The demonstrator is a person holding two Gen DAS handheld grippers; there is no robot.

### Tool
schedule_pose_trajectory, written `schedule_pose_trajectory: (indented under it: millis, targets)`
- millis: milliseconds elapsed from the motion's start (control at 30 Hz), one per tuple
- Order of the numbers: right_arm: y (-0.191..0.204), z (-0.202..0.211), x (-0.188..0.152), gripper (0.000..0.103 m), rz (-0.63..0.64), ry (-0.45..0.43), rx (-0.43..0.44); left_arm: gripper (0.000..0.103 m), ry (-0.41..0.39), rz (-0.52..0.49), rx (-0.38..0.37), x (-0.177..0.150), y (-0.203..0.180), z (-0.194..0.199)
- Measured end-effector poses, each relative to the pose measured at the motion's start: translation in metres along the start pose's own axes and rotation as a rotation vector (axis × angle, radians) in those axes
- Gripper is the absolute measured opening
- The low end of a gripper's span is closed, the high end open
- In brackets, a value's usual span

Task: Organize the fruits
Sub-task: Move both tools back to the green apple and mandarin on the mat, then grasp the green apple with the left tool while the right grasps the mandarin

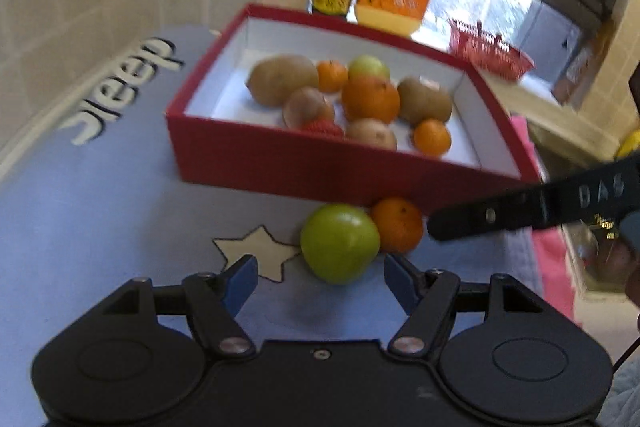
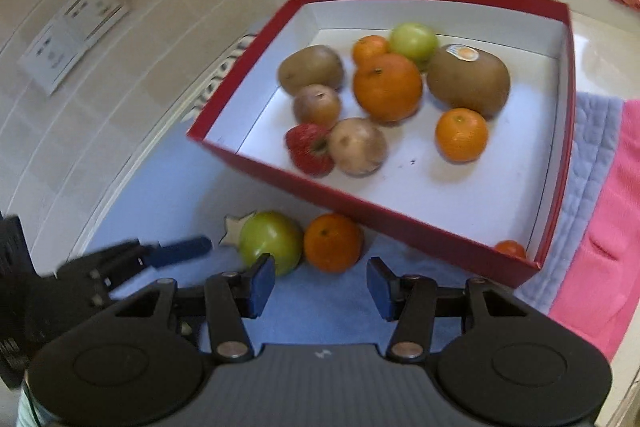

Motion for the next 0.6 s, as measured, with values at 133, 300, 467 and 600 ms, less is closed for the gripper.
schedule_pose_trajectory:
  millis: [133, 300, 467, 600]
  targets:
    - [-0.005, -0.011, 0.003, 0.051, -0.064, -0.003, -0.003, 0.083, 0.004, -0.034, -0.03, 0.0, 0.001, -0.01]
    - [-0.006, -0.028, 0.006, 0.051, -0.089, 0.016, -0.027, 0.083, 0.003, -0.076, -0.036, 0.004, -0.001, -0.019]
    - [-0.01, -0.039, 0.009, 0.051, -0.12, 0.038, -0.024, 0.082, 0.007, -0.072, -0.045, 0.009, 0.002, -0.027]
    - [-0.009, -0.042, 0.01, 0.049, -0.115, 0.039, -0.04, 0.078, 0.017, -0.076, -0.049, 0.011, 0.002, -0.033]
Point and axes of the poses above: each gripper's, at about its wrist camera, not at the fingertips, and z roughly against the way its jaws point, y to its left, x to its top, the point moved 1 cm from there along -z, roughly the way its jaws point, and after that the axes turned 2 degrees about -x, right-handed, at the moved point
